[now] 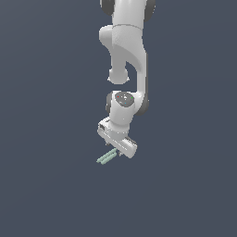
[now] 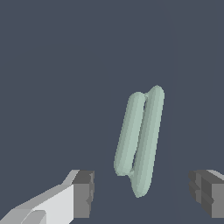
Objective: Pick up the object and move it to a goal position.
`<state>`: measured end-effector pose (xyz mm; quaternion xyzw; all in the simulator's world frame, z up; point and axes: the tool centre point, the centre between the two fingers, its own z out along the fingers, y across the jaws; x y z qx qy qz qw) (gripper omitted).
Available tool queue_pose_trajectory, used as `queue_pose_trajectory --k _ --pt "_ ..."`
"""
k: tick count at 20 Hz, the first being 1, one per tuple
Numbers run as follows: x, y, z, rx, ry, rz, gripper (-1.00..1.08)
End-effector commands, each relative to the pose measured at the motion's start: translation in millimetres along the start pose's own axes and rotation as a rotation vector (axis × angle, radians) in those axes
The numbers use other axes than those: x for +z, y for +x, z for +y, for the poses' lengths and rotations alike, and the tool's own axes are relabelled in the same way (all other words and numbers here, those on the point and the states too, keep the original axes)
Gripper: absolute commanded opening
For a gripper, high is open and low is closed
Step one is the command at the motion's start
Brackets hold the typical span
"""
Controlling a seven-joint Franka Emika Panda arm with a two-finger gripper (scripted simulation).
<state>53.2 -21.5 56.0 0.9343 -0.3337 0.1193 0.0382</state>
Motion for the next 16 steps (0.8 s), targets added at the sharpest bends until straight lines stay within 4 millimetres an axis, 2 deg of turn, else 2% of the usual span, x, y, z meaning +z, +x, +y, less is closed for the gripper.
queue_pose_trajectory --k 1,8,16 --pt "6.7 3.3 1.8 0.042 -0.001 0.021 0.68" --pt "17.7 8.3 5.1 0.110 -0.002 0.055 0.68" --pt "20.8 8.9 5.7 0.121 -0.002 0.060 0.68"
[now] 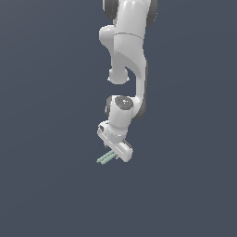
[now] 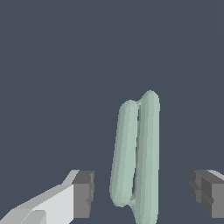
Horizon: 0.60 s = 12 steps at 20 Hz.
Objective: Pick up the object and move it to a goal position.
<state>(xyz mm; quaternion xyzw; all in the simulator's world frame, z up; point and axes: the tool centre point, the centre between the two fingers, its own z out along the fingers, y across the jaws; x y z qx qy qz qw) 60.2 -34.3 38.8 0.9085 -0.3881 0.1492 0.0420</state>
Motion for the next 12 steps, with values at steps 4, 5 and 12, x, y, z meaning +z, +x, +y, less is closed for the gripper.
queue_pose_trajectory --k 4,5,12 --pt "10.0 0.0 0.2 0.001 0.000 0.001 0.68" --pt "13.7 0.1 0.3 0.002 0.000 0.001 0.68" --pt "28.0 -0.4 0.7 0.004 0.001 0.001 0.68"
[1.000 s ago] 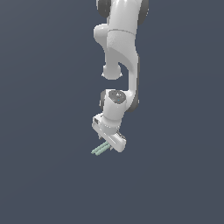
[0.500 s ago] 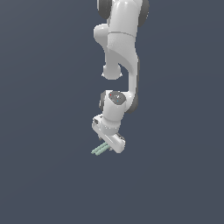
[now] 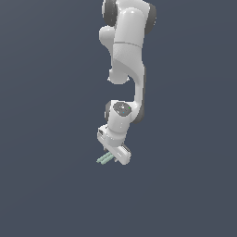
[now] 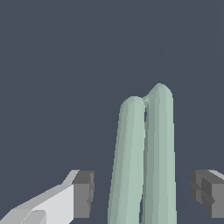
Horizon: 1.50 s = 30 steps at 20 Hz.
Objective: Pick up the object and move it to a goal position.
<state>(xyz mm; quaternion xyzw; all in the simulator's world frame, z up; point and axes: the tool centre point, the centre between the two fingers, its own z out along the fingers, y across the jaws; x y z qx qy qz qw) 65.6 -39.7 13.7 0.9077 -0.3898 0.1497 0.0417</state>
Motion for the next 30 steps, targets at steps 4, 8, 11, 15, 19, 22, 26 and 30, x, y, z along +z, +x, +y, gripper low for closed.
queue_pose_trajectory --k 4,8,11,15,19,22,26,30 --pt "1.7 0.0 -0.1 0.000 0.000 0.000 -1.00" --pt "1.7 0.0 -0.1 0.000 0.000 0.000 -1.00" --pt "0.7 1.1 -0.6 0.001 0.002 0.002 -1.00" --pt "-1.3 -0.8 0.0 0.001 0.002 0.002 -1.00" --pt "-7.2 -6.7 1.7 0.001 0.002 0.002 -1.00" --pt "-14.2 -13.8 4.0 0.002 0.002 0.001 -1.00" --pt "-27.6 -27.3 8.1 0.002 0.003 0.001 -1.00" --pt "-46.1 -45.9 13.8 0.002 0.003 -0.001 -1.00"
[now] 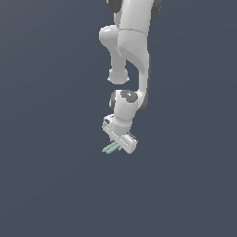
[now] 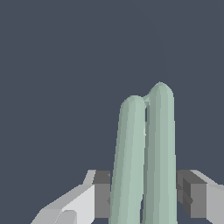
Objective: Pick up the object and move it to a goal position.
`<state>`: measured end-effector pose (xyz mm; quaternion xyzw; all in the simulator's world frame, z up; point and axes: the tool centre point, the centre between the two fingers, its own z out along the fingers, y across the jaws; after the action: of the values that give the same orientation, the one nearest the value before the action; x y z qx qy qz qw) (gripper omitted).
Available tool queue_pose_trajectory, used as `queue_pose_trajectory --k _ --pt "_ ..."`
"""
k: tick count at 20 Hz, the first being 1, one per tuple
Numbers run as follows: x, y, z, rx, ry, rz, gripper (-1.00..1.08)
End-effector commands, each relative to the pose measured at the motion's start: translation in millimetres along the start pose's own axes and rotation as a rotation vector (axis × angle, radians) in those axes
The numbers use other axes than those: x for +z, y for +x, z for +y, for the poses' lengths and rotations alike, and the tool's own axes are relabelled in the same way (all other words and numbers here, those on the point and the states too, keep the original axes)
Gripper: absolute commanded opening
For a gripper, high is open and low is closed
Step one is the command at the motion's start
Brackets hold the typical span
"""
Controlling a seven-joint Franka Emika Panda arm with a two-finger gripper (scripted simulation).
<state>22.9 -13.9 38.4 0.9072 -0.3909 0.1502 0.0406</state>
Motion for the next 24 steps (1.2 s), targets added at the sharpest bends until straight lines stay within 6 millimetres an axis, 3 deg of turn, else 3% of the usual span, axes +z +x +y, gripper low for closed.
queue_pose_trajectory --k 1,14,24 --pt "-12.8 -13.0 3.5 0.000 0.001 -0.001 -1.00" --pt "-88.3 -87.9 24.8 0.001 0.002 -0.005 -1.00" --pt "-125.5 -123.5 34.0 0.000 0.000 -0.004 -1.00"
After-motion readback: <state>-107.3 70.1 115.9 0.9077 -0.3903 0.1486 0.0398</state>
